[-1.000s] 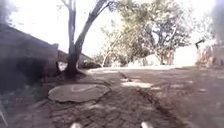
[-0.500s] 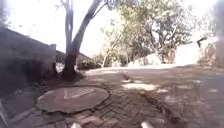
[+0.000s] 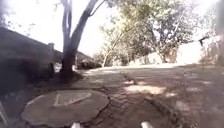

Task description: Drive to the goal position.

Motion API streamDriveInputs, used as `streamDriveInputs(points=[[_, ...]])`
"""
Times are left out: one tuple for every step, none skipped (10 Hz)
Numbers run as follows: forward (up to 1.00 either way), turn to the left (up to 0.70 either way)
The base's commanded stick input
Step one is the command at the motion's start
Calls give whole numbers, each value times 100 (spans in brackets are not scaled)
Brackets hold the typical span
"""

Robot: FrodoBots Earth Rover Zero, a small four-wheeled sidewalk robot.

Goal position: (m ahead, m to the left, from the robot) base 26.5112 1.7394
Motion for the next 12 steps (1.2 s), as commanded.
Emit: streamDriveInputs(points=[[70,0],[70,0],[70,0],[70,0],[70,0],[70,0],[70,0],[70,0],[70,0],[70,0],[70,0],[70,0]])
